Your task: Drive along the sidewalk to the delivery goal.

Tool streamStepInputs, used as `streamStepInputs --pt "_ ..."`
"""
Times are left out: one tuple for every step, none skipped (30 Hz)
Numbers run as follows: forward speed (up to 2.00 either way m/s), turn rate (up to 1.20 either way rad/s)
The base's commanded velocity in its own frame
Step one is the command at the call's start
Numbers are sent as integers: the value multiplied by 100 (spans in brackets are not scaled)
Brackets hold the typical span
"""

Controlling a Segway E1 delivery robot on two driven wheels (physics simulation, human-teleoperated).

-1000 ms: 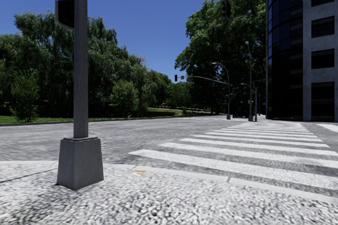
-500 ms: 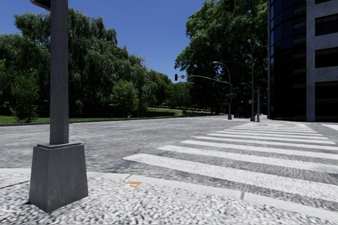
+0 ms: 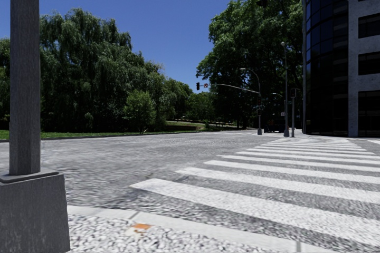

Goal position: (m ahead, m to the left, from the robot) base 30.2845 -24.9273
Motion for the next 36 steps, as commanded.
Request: streamStepInputs --pt "83 -29" --pt "83 -53" --pt "83 -59" --pt "83 -61" --pt "83 -61" --pt "83 -62" --pt "83 -62" --pt "83 -66" --pt "83 -68" --pt "83 -73" --pt "83 -76" --pt "83 -76" --pt "83 -76" --pt "83 -76" --pt "83 -76" --pt "83 -76" --pt "83 -58" --pt "83 -16" --pt "83 -8" --pt "83 -6" --pt "83 -5" --pt "83 -5" --pt "83 -5" --pt "83 -4" --pt "83 -4" --pt "83 -5" --pt "83 -5" --pt "83 -5" --pt "83 -5" --pt "83 -5" --pt "83 -5" --pt "83 -6" --pt "83 -22" --pt "83 -63" --pt "83 -63" --pt "83 -74"
